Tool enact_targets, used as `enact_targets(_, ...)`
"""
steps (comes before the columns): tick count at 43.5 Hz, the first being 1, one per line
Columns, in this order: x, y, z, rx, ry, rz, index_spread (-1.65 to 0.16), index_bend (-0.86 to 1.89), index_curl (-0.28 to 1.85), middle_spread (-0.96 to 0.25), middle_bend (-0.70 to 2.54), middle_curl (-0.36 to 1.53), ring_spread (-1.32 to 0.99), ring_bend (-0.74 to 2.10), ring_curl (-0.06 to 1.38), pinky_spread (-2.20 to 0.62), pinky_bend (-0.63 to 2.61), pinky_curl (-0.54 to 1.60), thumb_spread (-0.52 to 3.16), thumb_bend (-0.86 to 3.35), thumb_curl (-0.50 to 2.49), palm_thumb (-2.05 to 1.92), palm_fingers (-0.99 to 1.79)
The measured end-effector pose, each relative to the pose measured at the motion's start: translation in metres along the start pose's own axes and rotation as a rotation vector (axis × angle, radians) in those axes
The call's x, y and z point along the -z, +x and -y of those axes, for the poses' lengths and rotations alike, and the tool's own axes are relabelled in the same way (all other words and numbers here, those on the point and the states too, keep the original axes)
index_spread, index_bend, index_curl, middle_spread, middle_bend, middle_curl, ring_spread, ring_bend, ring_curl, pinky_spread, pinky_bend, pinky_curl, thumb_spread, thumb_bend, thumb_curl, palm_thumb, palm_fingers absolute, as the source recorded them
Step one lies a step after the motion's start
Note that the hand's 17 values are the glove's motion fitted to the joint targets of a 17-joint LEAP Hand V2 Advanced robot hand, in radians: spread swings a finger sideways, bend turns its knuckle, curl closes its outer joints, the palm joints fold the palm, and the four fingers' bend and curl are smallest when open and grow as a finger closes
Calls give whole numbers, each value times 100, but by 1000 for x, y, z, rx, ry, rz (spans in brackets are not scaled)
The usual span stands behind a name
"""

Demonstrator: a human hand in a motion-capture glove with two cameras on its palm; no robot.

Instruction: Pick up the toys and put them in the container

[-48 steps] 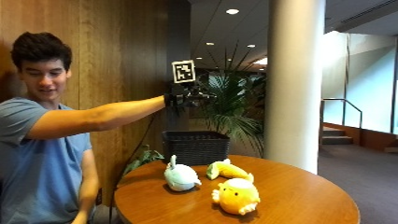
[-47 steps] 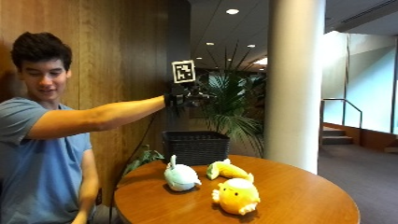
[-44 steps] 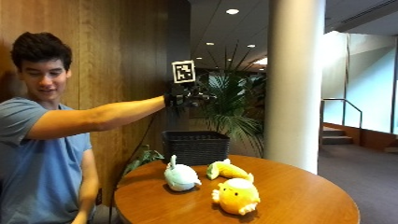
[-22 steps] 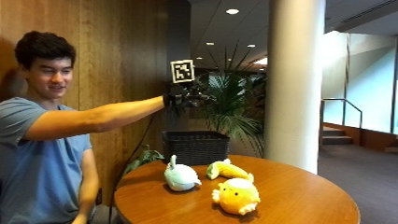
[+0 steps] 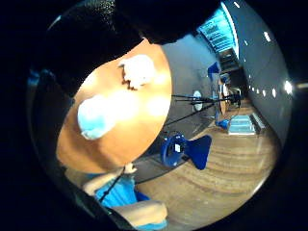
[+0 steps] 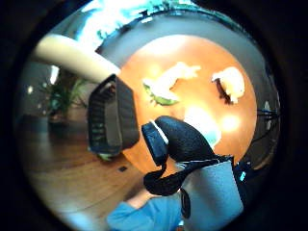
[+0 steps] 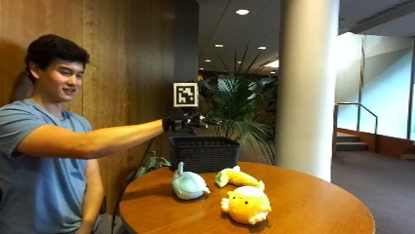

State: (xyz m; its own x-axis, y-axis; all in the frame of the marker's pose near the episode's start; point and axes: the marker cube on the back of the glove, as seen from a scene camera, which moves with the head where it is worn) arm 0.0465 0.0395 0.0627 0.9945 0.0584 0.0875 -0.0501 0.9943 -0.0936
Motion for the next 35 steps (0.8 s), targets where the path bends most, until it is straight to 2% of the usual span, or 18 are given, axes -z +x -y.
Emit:
enact_targets(4, -38, 17, -12, 132, -60, -84, -26, 10, 21, -4, 17, 29, -8, 19, 17, 7, 86, 35, 126, -3, 18, -2, -12)
enact_targets(9, -78, 28, -16, 55, -109, -112, -26, 10, 20, -4, 16, 29, -6, 19, 18, 9, 91, 37, 124, -3, 20, -2, -15)
enact_targets(14, -114, 39, -22, 70, -153, -175, -26, 7, 19, -2, 14, 28, -4, 18, 19, 10, 96, 38, 121, -3, 20, -2, -20)
enact_targets(18, -134, 32, -21, -65, -174, -116, -26, 6, 18, -1, 13, 27, -2, 18, 19, 9, 102, 39, 120, -3, 21, -3, -21)
enact_targets(20, -145, 34, -22, -85, -186, -130, -26, 6, 17, 0, 13, 27, -2, 19, 20, 9, 104, 40, 119, -4, 21, -3, -22)
enact_targets(26, -171, 40, -31, -20, -239, -172, -26, 7, 16, 1, 13, 26, -1, 19, 21, 9, 107, 40, 117, -4, 21, -4, -23)
enact_targets(30, -185, 38, -34, -63, -269, -131, -25, 7, 16, 1, 13, 25, 0, 19, 22, 9, 108, 40, 116, -4, 22, -4, -24)
enact_targets(35, -199, 51, -40, -34, -330, -251, -25, 6, 15, 2, 13, 25, 0, 17, 22, 9, 110, 40, 114, -4, 22, -5, -27)
